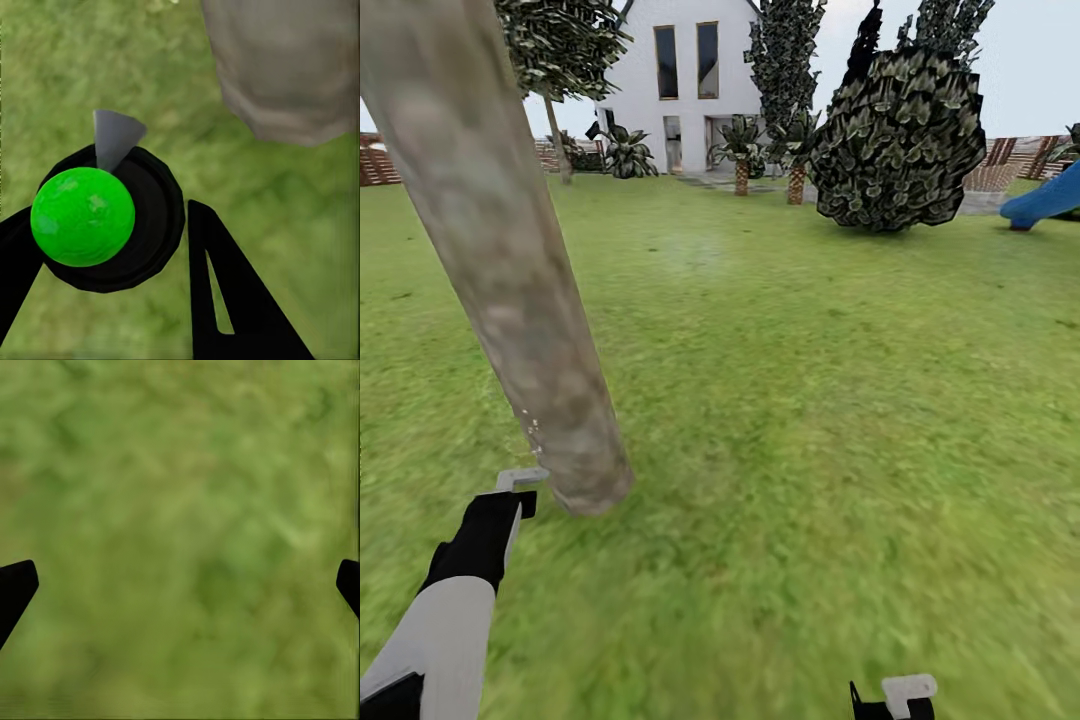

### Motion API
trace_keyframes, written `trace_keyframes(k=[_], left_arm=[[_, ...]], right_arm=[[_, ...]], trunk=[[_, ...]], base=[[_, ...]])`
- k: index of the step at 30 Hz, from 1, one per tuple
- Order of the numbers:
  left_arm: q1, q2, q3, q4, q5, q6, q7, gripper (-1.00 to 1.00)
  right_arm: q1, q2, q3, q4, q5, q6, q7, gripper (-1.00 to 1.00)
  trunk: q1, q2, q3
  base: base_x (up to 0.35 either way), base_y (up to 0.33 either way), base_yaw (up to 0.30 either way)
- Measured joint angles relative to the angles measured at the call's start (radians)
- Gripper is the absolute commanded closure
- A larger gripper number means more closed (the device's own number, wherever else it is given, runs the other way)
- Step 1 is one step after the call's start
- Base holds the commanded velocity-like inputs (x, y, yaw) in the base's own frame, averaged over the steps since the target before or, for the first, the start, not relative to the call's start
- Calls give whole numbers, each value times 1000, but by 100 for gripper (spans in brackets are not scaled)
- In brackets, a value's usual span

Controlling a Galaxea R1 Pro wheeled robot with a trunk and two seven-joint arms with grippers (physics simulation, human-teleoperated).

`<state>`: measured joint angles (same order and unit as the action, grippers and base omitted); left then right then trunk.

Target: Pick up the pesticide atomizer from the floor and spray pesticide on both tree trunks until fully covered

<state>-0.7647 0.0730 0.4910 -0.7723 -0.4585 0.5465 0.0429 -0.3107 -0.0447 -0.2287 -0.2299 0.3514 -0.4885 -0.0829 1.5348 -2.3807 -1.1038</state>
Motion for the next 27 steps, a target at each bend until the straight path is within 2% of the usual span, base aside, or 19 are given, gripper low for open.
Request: trace_keyframes(k=[9,19,27], left_arm=[[1,0,-2,0,-9,8,35,100],[0,0,-5,0,-9,9,35,100],[7,0,-4,4,-6,9,35,100]], right_arm=[[0,0,0,0,0,-1,0,-100],[0,-1,0,0,0,-1,0,-100],[0,0,0,0,0,-1,-1,-100]], trunk=[[0,0,0],[0,0,0],[0,0,0]], base=[[135,-243,240],[121,-255,7],[220,-211,38]])
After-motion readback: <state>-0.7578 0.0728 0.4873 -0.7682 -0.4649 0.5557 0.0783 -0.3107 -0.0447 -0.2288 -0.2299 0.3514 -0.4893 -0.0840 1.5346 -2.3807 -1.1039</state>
